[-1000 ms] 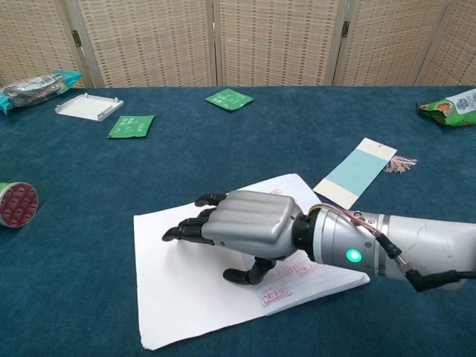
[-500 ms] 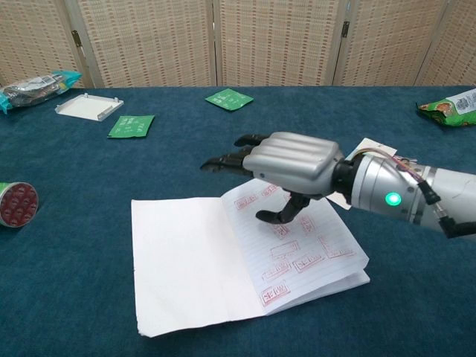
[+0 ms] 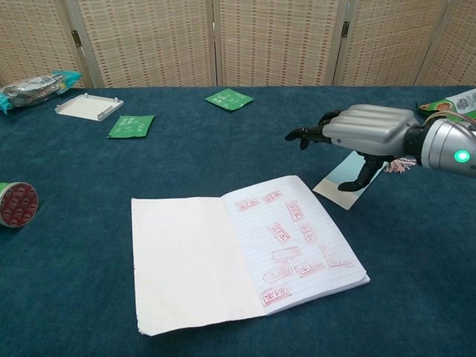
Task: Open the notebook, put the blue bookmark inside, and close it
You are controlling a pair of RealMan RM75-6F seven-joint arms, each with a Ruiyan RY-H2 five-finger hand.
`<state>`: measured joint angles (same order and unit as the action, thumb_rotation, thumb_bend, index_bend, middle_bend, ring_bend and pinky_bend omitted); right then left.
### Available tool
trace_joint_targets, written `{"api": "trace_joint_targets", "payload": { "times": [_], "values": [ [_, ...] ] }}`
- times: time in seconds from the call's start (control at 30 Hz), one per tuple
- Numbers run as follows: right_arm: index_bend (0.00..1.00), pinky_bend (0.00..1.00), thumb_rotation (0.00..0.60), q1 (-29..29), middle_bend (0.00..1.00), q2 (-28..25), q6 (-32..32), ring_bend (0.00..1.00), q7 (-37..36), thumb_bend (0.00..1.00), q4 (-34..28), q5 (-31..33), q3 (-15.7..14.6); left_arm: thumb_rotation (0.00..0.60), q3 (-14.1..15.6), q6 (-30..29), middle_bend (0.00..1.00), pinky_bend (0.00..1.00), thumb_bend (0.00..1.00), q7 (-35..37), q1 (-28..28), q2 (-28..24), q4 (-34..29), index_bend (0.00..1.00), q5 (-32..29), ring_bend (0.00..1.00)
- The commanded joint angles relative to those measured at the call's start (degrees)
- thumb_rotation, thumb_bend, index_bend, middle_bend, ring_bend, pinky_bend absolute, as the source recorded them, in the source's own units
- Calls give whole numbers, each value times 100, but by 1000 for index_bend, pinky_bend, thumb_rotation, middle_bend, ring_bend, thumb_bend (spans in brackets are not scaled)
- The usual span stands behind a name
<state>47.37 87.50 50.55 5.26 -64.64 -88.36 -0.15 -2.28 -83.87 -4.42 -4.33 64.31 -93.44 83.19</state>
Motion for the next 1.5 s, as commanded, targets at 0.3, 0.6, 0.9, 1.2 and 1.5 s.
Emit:
{"api": "trace_joint_targets", "payload": {
  "times": [0.3,0.6,0.9,1.2,1.5],
  "values": [
    [114,139,600,92,207,-232,-381,170,125,148,306,-152,-221,600,5,38,238,181,253,-77,-14,11,-57,195,-33,180],
    [161,139,600,218,207,-137,-526,142,166,165,818,-457,-415,600,11,38,237,181,253,-95,2,5,-82,195,-69,180],
    [198,138,600,131,207,155,-304,137,-34,192,1376,-624,-509,600,5,83,237,181,253,-101,-21,24,-81,195,-91,180],
    [216,139,600,128,207,324,-363,137,-32,199,1714,-675,-567,600,7,103,237,181,253,-100,-35,38,-67,195,-92,180],
    [226,138,600,140,207,462,-378,137,-116,209,1920,-671,-551,600,4,108,237,181,253,-102,-36,35,-63,195,-110,180]
  ]
}}
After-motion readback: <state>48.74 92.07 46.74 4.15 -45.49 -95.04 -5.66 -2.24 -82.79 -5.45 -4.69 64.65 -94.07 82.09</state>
